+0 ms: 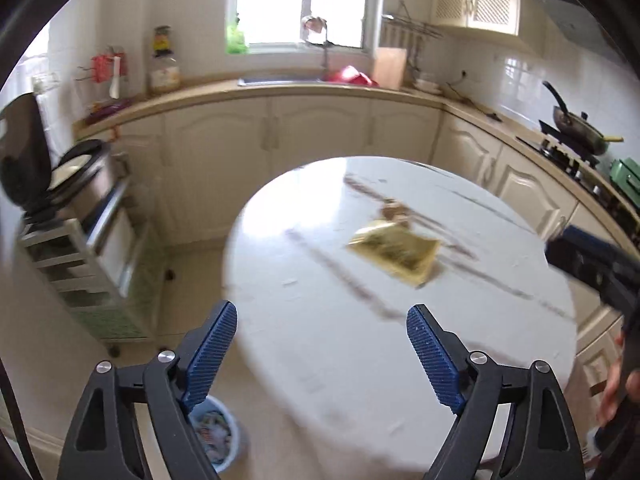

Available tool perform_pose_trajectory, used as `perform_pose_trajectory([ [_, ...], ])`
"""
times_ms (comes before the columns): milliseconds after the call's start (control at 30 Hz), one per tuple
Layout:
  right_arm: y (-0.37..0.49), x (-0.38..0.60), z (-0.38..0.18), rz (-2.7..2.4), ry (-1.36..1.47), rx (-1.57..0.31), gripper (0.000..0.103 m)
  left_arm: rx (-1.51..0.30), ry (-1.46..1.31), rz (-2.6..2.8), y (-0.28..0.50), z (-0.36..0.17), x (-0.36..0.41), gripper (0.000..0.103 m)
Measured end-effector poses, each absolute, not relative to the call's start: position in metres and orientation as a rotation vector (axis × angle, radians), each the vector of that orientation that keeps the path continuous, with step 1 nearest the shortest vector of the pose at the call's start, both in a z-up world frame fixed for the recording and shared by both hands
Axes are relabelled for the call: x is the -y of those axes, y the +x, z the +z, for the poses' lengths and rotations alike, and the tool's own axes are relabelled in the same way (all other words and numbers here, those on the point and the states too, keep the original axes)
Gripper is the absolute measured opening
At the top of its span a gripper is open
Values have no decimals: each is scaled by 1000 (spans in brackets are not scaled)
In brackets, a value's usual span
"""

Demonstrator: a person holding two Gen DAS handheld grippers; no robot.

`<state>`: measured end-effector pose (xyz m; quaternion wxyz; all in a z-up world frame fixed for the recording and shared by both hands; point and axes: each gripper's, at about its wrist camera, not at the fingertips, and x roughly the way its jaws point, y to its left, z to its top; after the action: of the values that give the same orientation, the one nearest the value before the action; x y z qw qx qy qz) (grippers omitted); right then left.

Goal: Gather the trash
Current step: 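Move both open tools back over the table, then grasp yellow printed packet with left tool while right tool grasps ginger root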

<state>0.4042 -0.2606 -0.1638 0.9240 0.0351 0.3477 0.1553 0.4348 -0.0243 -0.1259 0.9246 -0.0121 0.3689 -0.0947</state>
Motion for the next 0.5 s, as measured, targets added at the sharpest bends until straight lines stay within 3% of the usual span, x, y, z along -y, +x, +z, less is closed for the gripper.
perform_pose_trajectory([
  [267, 429, 338, -191, 260, 134, -768, 94, -923, -145, -141, 569, -156, 97, 83],
  [500, 450, 375, -217, 261, 140, -815, 94, -986, -166, -23, 624, -185, 129, 83],
])
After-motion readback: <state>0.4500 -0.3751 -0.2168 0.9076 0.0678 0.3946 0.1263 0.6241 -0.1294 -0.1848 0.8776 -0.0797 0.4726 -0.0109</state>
